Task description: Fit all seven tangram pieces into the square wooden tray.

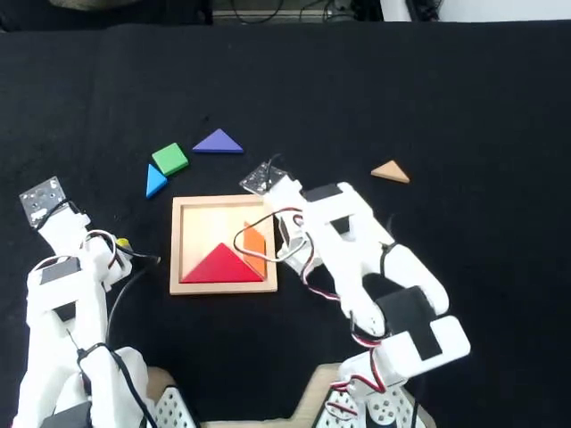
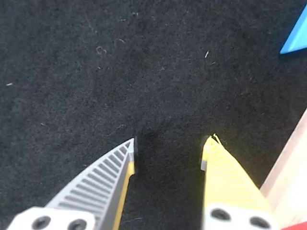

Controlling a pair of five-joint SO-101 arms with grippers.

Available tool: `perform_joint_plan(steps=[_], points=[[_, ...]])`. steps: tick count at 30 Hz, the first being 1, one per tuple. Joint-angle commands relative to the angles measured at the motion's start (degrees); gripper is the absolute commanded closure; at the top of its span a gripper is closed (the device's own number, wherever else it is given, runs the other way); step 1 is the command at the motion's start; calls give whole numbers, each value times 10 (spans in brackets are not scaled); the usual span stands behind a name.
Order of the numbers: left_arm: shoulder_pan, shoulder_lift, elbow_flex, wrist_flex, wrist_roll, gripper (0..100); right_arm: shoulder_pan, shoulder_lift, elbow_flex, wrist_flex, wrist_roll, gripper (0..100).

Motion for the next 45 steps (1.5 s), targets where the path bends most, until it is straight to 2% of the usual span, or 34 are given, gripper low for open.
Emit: perform_joint_plan(steps=[1,6,10,19,29,34,45], points=[[7,-10,-24,3,3,770,4,3,-12,3,11,665],[7,-10,-24,4,3,770,4,5,-12,3,29,791],[6,-10,-24,4,3,770,4,7,-22,8,29,819],[6,-10,-24,4,3,770,75,7,-58,10,30,985],[6,-10,-24,4,3,770,78,2,-99,37,51,969],[6,-10,-24,3,3,770,76,2,-132,75,53,804],[6,-10,-24,2,3,770,78,4,-150,70,54,825]])
